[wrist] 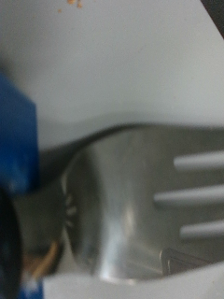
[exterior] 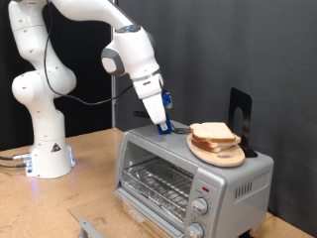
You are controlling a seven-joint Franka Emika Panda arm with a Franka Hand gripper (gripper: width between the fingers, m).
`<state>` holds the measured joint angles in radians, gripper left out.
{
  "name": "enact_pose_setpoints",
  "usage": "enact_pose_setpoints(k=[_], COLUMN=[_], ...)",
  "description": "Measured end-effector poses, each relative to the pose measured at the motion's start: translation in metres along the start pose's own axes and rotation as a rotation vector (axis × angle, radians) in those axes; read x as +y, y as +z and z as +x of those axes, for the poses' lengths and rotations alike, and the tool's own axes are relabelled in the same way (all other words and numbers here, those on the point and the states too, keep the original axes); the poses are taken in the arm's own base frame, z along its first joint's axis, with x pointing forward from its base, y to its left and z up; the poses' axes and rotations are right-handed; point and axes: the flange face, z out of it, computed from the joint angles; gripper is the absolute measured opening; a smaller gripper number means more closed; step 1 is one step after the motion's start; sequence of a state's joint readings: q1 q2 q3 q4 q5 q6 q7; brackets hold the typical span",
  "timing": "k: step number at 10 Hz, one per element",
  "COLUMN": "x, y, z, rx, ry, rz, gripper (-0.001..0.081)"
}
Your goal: Make a piece of toast with the oven
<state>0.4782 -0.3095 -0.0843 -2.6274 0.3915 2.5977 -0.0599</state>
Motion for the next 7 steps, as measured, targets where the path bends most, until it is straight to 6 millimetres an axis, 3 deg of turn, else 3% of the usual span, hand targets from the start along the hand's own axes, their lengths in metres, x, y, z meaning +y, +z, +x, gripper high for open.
enact_pose_setpoints(k=[1, 2, 3, 7], x=[-0.0003, -0.0006, -0.0011, -0.0028], y=[-0.0001, -0.0002, -0.0003, 0.0001], z=[0.0006, 0.001, 0.0013, 0.0019], rx=[0.001, 0.001, 0.001, 0.0], ry=[-0.001, -0.002, -0.003, -0.015], rz=[0.0, 0.0, -0.001, -0.013], gripper=[0.0662, 0.0662, 0.0782, 0.0802])
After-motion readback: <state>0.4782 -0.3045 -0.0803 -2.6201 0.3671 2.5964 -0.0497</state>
